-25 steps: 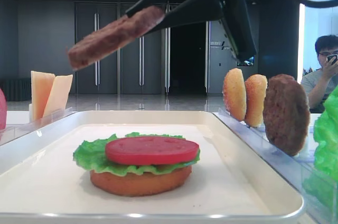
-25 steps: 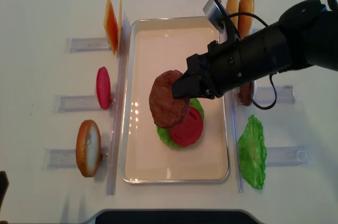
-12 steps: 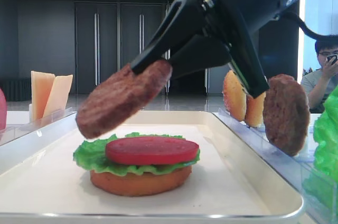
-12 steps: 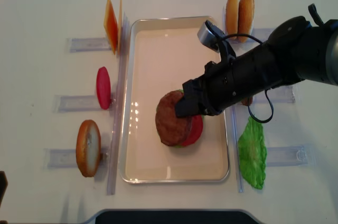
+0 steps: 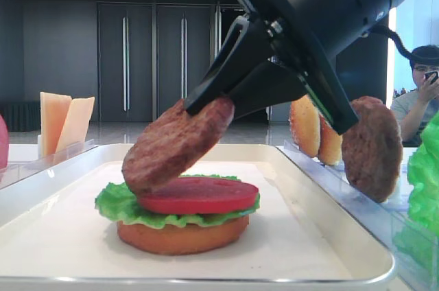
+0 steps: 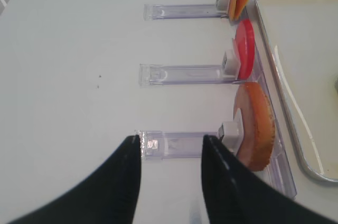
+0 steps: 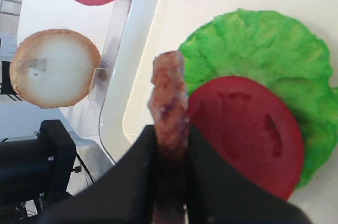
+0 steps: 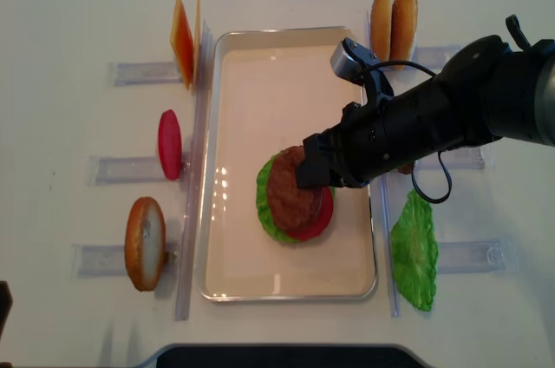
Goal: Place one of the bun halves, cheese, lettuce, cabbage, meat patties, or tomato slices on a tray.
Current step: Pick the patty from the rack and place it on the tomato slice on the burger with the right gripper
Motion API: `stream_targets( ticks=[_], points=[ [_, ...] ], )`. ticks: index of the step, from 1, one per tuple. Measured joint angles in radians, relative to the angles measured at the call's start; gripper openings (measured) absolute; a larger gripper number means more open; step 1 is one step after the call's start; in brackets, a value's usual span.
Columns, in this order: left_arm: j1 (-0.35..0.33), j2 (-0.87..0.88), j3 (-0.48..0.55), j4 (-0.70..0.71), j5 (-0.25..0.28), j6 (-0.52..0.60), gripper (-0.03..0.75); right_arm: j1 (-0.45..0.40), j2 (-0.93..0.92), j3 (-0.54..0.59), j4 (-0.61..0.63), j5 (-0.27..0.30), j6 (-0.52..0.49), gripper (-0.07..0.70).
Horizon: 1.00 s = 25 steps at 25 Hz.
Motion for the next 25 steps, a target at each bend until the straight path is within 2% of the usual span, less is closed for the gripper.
stream_targets(
  ticks=[7,17,25],
  points=[
    [0.0,0.0,0.0,0.0,0.0,0.0,0.293,0.0,0.0,0.0,0.0,-0.022,0.0,0.124],
    [0.0,0.0,0.0,0.0,0.0,-0.001,0.293,0.025,0.0,0.0,0.027,-0.021,0.023,0.124],
    [0.0,0.0,0.0,0.0,0.0,-0.001,0.293,0.058,0.0,0.001,0.047,-0.074,0.016,0.124]
  ],
)
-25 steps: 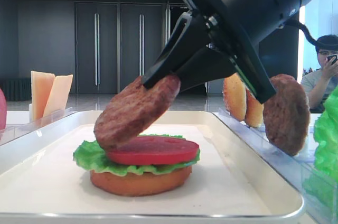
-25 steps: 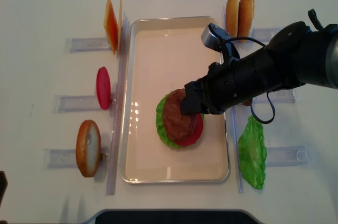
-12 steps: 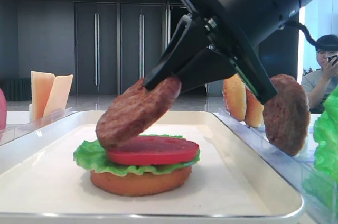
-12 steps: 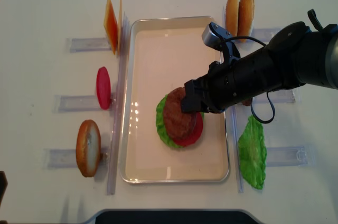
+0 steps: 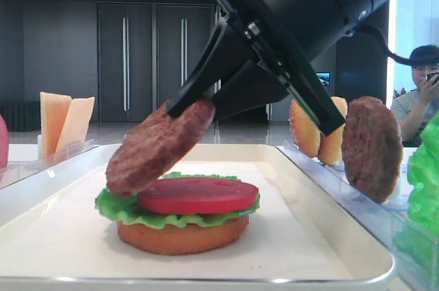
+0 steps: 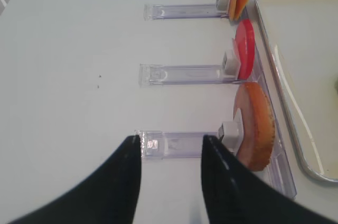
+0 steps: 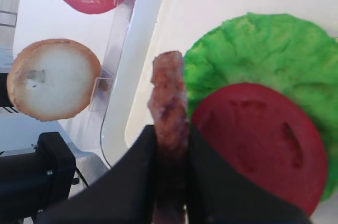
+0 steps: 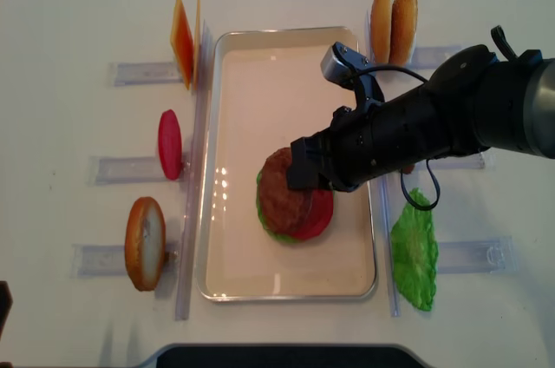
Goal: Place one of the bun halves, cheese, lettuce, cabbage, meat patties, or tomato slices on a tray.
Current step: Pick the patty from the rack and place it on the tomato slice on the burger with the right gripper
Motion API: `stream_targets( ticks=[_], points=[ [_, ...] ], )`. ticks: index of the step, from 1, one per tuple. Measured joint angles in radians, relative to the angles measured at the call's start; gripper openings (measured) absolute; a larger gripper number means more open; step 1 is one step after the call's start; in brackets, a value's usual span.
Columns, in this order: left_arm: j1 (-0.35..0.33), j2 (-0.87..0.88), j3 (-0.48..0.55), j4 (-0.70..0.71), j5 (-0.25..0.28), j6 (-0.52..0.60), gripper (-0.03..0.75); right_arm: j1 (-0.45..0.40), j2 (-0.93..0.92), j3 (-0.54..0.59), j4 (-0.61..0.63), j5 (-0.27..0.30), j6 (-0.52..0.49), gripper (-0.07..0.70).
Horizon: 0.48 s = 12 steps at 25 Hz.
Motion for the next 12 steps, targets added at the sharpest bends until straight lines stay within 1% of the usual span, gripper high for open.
stream_targets(
  ticks=[6,12],
  points=[
    [0.0,0.0,0.0,0.0,0.0,0.0,0.286,0.0,0.0,0.0,-0.004,-0.027,-0.008,0.124],
    [0.0,0.0,0.0,0.0,0.0,0.0,0.285,0.0,0.0,0.0,-0.035,-0.029,-0.009,0.124]
  ],
)
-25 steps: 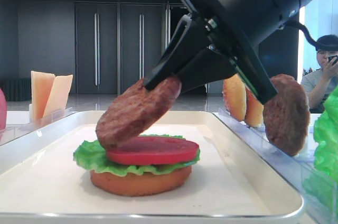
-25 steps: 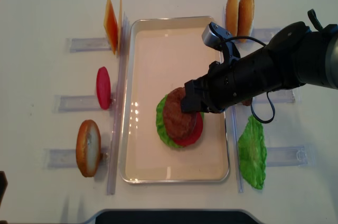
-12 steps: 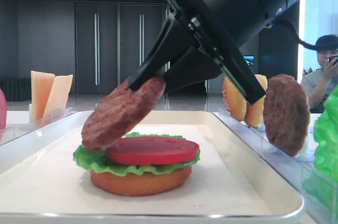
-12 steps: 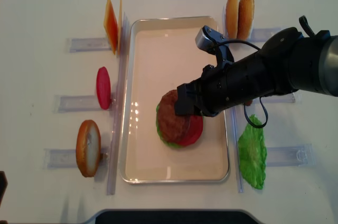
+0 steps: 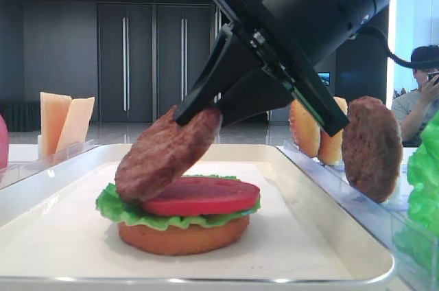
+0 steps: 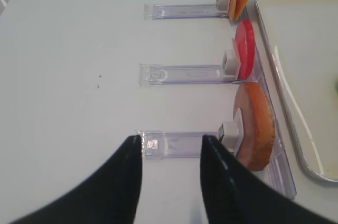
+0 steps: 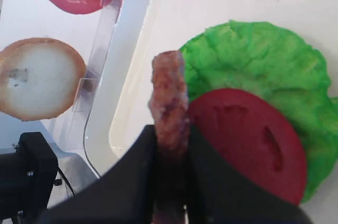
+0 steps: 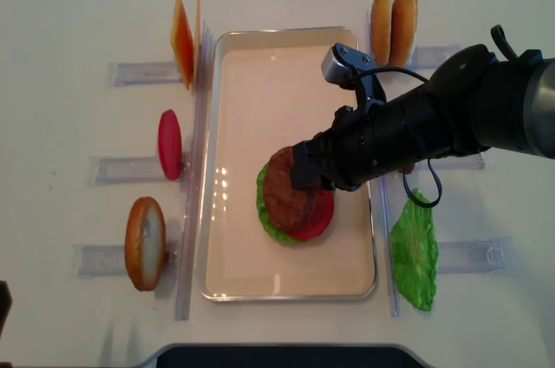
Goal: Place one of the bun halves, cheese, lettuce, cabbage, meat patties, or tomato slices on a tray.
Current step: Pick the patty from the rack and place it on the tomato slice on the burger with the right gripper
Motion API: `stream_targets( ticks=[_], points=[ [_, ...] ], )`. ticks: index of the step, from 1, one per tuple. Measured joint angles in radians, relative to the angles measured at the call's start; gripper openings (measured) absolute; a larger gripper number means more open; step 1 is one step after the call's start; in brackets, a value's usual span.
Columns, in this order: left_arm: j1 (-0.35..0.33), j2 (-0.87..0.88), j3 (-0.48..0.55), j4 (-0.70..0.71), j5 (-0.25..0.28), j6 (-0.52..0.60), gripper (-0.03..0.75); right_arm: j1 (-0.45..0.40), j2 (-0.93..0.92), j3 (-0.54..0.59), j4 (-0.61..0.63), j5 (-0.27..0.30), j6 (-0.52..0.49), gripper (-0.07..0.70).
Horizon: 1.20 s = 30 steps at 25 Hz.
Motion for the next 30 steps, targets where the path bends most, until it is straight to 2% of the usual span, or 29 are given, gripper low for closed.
stream_targets(
  ticks=[5,18,30],
  points=[
    [0.0,0.0,0.0,0.0,0.0,0.0,0.285,0.0,0.0,0.0,-0.011,0.0,0.0,0.165],
    [0.0,0.0,0.0,0.0,0.0,0.0,0.284,0.0,0.0,0.0,-0.039,-0.012,-0.003,0.358],
    [0.0,0.0,0.0,0.0,0.0,0.0,0.283,0.0,0.0,0.0,-0.124,-0.063,0.039,0.381]
  ],
)
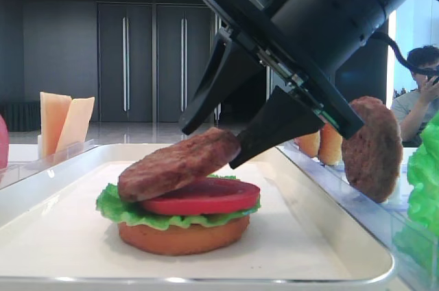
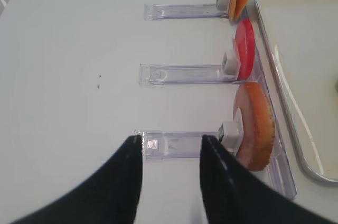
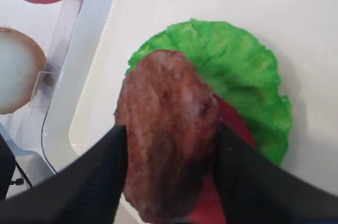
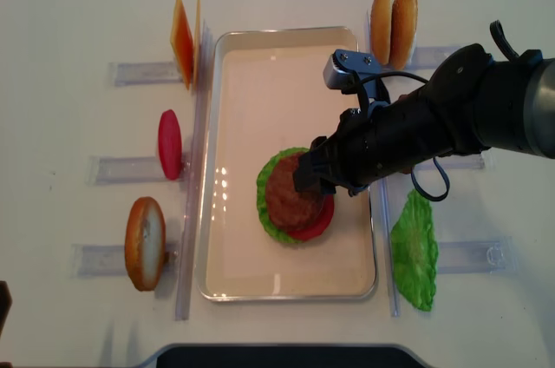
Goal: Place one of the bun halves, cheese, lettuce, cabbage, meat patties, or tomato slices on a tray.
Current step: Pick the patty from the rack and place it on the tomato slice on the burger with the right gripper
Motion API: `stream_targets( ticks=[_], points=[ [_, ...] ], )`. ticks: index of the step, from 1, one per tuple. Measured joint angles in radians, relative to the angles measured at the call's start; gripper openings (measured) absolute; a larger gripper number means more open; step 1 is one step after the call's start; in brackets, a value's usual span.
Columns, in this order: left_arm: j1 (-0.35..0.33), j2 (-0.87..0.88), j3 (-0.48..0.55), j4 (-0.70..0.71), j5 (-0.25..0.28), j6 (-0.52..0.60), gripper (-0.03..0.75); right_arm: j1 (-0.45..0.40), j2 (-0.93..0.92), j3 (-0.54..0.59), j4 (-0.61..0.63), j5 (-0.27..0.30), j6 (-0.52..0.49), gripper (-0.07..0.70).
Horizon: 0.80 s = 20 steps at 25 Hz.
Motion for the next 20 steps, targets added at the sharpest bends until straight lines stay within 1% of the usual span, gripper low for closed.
stream_targets(
  ticks=[9,14,17,20],
  points=[
    [0.0,0.0,0.0,0.0,0.0,0.0,0.282,0.0,0.0,0.0,-0.008,0.0,0.003,0.429],
    [0.0,0.0,0.0,0.0,0.0,0.0,0.282,0.0,-0.039,0.001,-0.023,-0.01,0.004,0.432],
    [0.0,0.0,0.0,0.0,0.0,0.0,0.282,0.0,-0.068,0.001,-0.041,-0.019,0.027,0.432],
    [0.0,0.0,0.0,0.0,0.0,0.0,0.282,0.0,-0.081,0.001,-0.085,-0.02,0.067,0.432]
  ],
)
